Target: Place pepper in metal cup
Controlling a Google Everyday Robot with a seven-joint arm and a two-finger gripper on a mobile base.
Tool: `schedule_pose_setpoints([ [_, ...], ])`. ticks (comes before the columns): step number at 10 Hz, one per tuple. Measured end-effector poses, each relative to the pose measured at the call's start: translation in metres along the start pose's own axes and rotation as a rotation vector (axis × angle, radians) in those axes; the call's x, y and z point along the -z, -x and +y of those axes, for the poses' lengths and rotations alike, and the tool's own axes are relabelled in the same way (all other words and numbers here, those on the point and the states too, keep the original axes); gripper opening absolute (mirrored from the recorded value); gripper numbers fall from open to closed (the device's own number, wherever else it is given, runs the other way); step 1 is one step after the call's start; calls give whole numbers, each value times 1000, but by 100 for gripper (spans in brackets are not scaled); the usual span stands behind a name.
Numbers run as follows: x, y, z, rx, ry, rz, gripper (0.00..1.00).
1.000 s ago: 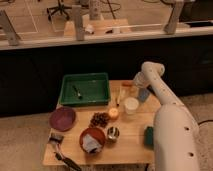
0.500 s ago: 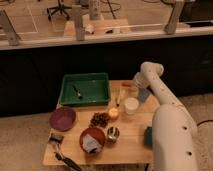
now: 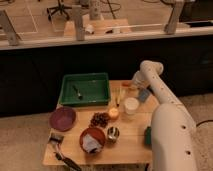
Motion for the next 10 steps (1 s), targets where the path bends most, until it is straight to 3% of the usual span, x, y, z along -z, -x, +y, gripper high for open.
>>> schedule_pose_setpoints([
  [6, 0, -17, -14, -34, -26, 27, 44],
  [10, -5, -24, -16, -45, -23, 40, 44],
])
